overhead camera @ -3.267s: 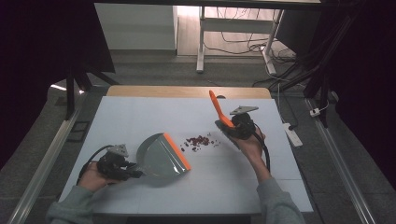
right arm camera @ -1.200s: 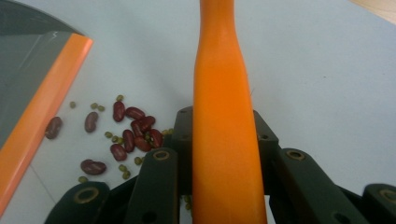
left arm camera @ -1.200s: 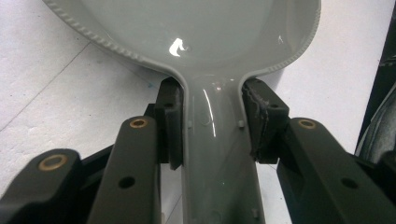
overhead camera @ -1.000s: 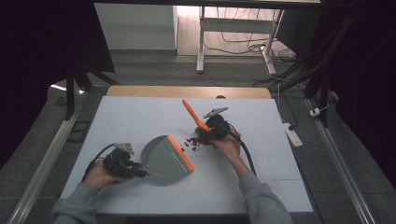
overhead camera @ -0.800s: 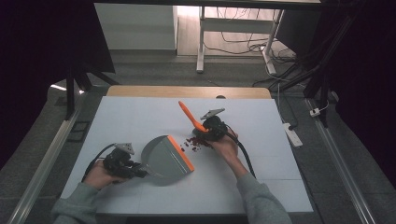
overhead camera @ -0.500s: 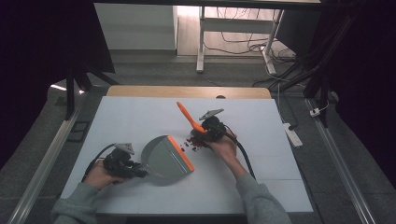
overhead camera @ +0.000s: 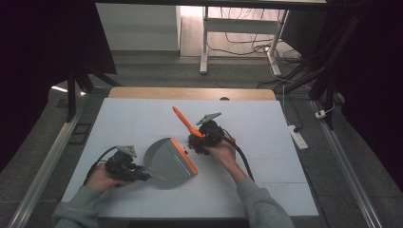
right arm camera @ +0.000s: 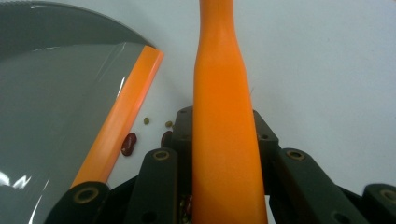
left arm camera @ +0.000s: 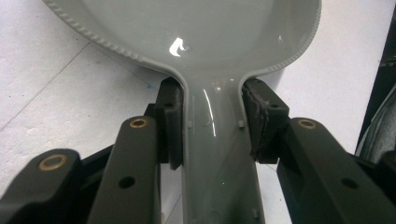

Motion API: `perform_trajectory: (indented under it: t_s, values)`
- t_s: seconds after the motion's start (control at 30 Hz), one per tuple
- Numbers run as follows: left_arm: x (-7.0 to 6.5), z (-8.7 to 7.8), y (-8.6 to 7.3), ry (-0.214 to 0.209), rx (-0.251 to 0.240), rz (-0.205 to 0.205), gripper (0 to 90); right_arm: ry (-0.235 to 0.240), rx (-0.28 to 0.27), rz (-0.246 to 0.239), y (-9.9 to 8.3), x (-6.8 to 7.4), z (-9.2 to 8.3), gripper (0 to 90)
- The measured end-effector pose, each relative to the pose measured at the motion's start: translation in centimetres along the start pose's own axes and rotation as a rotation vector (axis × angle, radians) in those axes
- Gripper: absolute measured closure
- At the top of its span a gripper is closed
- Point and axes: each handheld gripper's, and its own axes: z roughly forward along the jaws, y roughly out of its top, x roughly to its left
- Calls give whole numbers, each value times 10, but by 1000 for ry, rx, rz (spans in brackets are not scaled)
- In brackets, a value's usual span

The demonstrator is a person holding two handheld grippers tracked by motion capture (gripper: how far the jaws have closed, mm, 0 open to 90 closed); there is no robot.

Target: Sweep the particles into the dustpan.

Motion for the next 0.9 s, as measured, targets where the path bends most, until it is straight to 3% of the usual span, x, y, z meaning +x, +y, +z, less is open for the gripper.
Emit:
perform_trajectory:
  t_s: [0.53, 0.9]
  values:
    - [0, 1, 0, -1, -1, -1, 616, 33, -7, -11, 5, 13, 5, 708]
    - [-1, 1, 1, -1, -1, -1, 616, 74, -12, -46, 13, 36, 14, 708]
